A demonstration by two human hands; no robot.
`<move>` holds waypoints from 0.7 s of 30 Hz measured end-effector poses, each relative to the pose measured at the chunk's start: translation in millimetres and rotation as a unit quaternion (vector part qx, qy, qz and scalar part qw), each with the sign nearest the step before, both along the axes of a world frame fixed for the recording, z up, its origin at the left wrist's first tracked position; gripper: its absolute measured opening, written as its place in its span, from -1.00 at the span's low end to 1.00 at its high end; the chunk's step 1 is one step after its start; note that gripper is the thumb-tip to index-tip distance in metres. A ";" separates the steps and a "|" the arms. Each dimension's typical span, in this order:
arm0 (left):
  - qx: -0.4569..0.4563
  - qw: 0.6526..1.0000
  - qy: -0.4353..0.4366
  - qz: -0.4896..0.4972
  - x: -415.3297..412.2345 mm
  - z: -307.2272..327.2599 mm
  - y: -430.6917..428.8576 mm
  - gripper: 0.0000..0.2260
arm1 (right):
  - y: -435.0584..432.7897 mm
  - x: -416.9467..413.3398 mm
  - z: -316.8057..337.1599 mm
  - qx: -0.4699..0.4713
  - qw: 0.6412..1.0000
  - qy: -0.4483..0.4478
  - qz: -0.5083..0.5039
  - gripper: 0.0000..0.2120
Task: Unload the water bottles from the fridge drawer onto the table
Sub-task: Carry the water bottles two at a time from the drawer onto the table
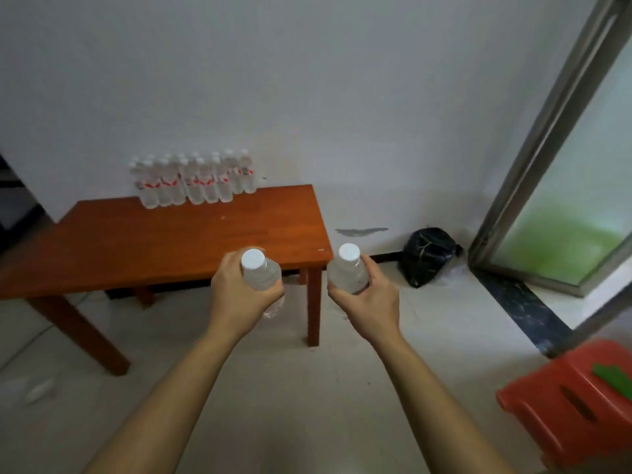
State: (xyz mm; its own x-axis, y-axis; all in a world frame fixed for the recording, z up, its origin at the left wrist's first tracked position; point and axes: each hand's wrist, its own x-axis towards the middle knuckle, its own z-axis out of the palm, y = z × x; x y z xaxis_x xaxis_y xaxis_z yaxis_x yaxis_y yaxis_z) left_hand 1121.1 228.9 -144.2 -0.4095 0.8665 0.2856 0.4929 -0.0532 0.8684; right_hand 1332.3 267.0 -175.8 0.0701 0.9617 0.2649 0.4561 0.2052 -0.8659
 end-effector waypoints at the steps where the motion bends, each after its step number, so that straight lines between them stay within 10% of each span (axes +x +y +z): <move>1: -0.004 1.000 0.000 0.010 -18.4 -0.3 6.1 -0.45 | 11.1 -18.4 0.3 -0.001 1.000 0.001 0.012 -0.37; 21: 0.008 0.998 0.057 0.032 -204.7 -5.5 350.0 -0.46 | 398.2 -218.7 -17.2 -0.061 0.994 0.044 0.074 -0.34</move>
State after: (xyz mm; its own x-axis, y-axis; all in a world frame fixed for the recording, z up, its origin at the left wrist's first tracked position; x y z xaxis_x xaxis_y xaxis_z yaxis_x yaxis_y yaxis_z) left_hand 916.4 578.9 -149.7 -0.4277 0.8348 0.3467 0.5920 -0.0312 0.8054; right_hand 1113.6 665.2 -193.0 -0.0562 0.9879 0.1447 0.3508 0.1552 -0.9235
